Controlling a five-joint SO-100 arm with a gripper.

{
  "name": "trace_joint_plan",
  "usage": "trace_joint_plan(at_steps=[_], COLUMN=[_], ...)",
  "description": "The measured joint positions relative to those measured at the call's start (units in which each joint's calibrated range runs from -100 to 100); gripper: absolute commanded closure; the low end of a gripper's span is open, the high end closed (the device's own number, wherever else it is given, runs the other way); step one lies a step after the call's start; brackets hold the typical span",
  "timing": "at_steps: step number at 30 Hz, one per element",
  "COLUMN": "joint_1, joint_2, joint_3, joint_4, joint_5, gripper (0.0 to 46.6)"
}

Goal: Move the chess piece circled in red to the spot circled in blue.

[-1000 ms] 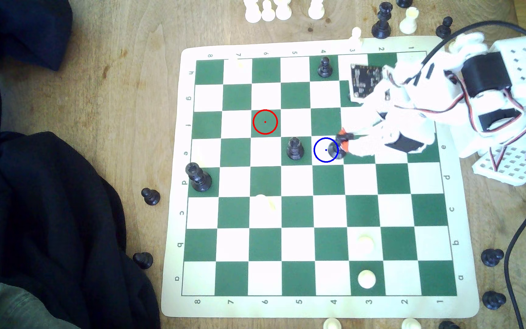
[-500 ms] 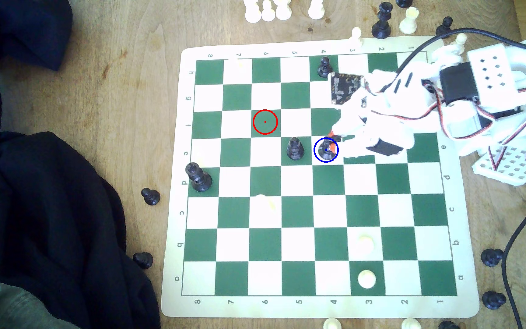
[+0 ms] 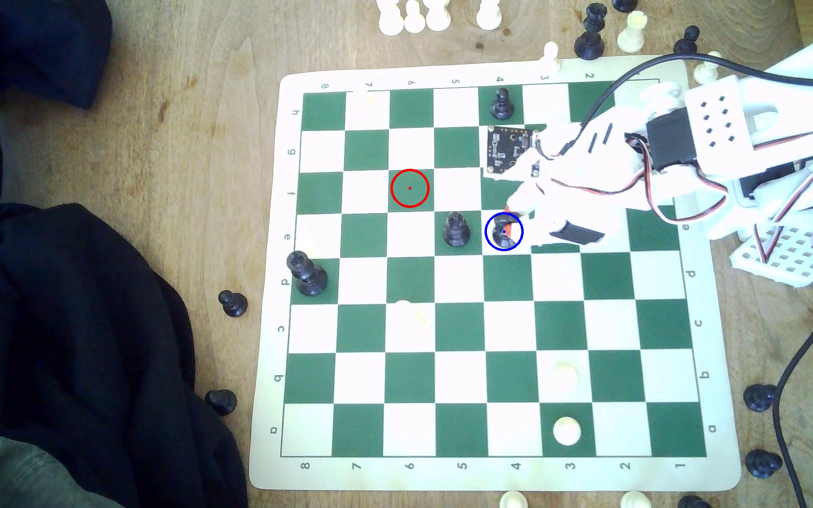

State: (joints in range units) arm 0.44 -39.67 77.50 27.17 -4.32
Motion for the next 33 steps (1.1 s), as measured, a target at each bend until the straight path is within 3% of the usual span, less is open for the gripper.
trace_joint_plan(at_steps=[2,5,8,19,26,33], joint_1=[0.0,0.59,0.81,1.4,-0.07,0.07], joint_2=[0.59,0.84,1.01,-6.95,-32.17,-47.59], joint_3=[-0.45,-0.63,-0.54,-0.54,1.81,6.24], joint_4=[0.0,0.0,0.0,8.45,27.41,34.9], joint_5=[0.0,0.05,0.49,1.03,0.83,0.83], gripper=[46.4,35.2,29.4,26.9,26.0,26.0])
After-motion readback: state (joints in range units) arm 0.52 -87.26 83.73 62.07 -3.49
